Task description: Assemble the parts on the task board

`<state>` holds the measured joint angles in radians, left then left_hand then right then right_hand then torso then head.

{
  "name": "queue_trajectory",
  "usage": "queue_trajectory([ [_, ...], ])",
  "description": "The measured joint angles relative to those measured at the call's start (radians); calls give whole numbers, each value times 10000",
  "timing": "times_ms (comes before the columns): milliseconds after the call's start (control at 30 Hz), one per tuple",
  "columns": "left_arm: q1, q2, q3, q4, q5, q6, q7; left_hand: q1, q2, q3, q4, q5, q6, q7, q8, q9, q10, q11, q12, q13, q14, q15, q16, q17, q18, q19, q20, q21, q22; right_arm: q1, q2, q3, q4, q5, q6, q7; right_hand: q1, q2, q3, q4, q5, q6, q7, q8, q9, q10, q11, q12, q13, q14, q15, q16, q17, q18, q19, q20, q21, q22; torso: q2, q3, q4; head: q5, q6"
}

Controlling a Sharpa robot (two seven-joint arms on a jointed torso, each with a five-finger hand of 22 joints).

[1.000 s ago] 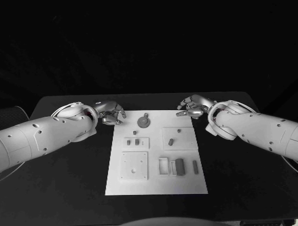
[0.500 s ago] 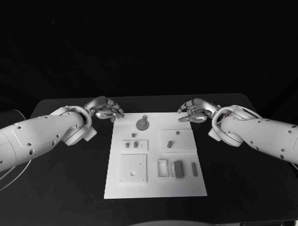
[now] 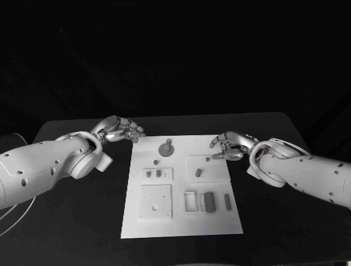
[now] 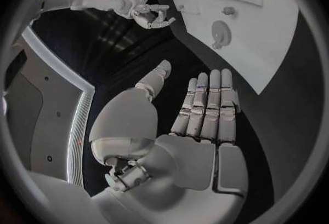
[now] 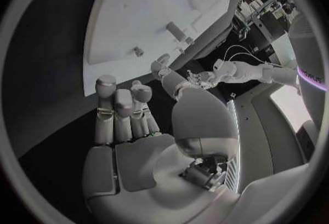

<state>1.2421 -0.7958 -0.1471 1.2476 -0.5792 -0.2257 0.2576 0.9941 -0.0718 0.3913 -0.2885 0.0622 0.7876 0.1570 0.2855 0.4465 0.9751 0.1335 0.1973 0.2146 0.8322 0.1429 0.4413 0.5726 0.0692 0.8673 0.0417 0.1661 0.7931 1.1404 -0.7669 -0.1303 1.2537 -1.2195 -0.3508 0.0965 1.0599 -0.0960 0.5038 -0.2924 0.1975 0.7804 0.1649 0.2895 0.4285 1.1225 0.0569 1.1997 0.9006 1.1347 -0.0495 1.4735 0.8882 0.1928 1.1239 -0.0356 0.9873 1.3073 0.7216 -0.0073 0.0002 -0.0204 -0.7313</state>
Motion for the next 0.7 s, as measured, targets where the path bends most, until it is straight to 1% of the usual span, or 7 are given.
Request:
queue_trajectory([
  [33, -2, 0, 0, 15, 81, 2, 46, 21, 21, 0, 0, 29, 27, 27, 0, 0, 43, 40, 0, -19, 19, -19, 0, -1, 1, 36, 31, -1, -17, -40, 34, 0, -46, -73, -23, 3, 0, 0, 0, 0, 0, 14, 12, 0, 4, 33, -33, 0, 0, 1, 0, 0, 0, 0, 0, 0, 0, 0, 1, -4, 1, -11, 4],
  [167, -13, 4, 0, 58, 314, 12, 200, 87, 86, 0, 0, 28, 74, 74, 7, 10, 157, 80, -48, -72, 139, -26, -7, 7, -5, 147, 0, -1, -38, -261, 212, -17, -245, -331, -121, 5, 0, 0, -28, 28, 0, 32, 25, 0, 10, 35, -35, 0, 0, 32, -31, 0, 0, 0, 0, 2, 0, 0, 6, -5, 20, -27, 14],
  [233, -21, 4, -2, 59, 406, 15, 254, 86, 86, 0, 0, 28, 109, 109, 41, 10, 240, 122, -106, -94, 210, -13, -8, 21, -6, 195, -24, -1, -37, -325, 313, -29, -347, -443, -156, 5, 0, 0, -28, 28, 0, 32, 24, 0, 10, 35, -35, 0, 0, 33, -31, 0, 0, 0, 0, 3, 0, 0, 7, -5, 27, -22, 14],
  [467, -33, 0, -4, 56, 591, 21, 352, 126, 126, 0, 0, 66, 180, 179, 41, 9, 330, 181, -115, -127, 260, -36, -40, 38, -23, 248, -9, -1, -50, -380, 490, -17, -608, -719, -257, 0, 0, 0, -44, 11, 0, 64, -7, 0, 20, 55, -55, 0, 0, 33, -31, 0, 1, -1, 3, 7, 0, 0, 9, -4, 31, 13, -4],
  [567, -34, -1, -4, 53, 643, 20, 373, 126, 126, 0, 0, 66, 187, 186, 41, 9, 383, 234, -115, -146, 305, -56, -45, 55, -31, 283, -44, -1, -60, -413, 539, -19, -692, -793, -275, -11, 0, 0, -73, 18, 0, 104, -42, 49, 32, 71, -71, 0, 0, 75, -70, 0, 1, 0, 48, -12, 0, 0, 9, -4, 27, 27, -12],
  [633, -36, -2, -4, 53, 668, 19, 379, 166, 165, 0, 0, 105, 216, 216, 41, 9, 419, 199, -164, -161, 327, -35, -46, 60, -65, 305, -23, -1, -60, -431, 574, -20, -719, -824, -281, -15, 0, 0, -84, 29, 0, 153, -24, 55, 36, 72, -72, 0, -2, 89, -60, -1, 1, 0, 58, -20, 0, 0, 9, -4, 23, 29, -18],
  [700, -38, 1, -4, 41, 697, 17, 386, 166, 165, 0, 0, 105, 210, 223, 41, 9, 452, 232, -164, -170, 365, -71, -46, 69, -71, 338, -26, -1, -60, -453, 612, -22, -726, -853, -284, -15, 29, 29, -84, 29, 0, 155, -24, 56, 37, 94, -94, 0, -11, 90, -59, -1, 1, 0, 60, -19, 0, 0, 9, -4, 20, 29, -21],
])
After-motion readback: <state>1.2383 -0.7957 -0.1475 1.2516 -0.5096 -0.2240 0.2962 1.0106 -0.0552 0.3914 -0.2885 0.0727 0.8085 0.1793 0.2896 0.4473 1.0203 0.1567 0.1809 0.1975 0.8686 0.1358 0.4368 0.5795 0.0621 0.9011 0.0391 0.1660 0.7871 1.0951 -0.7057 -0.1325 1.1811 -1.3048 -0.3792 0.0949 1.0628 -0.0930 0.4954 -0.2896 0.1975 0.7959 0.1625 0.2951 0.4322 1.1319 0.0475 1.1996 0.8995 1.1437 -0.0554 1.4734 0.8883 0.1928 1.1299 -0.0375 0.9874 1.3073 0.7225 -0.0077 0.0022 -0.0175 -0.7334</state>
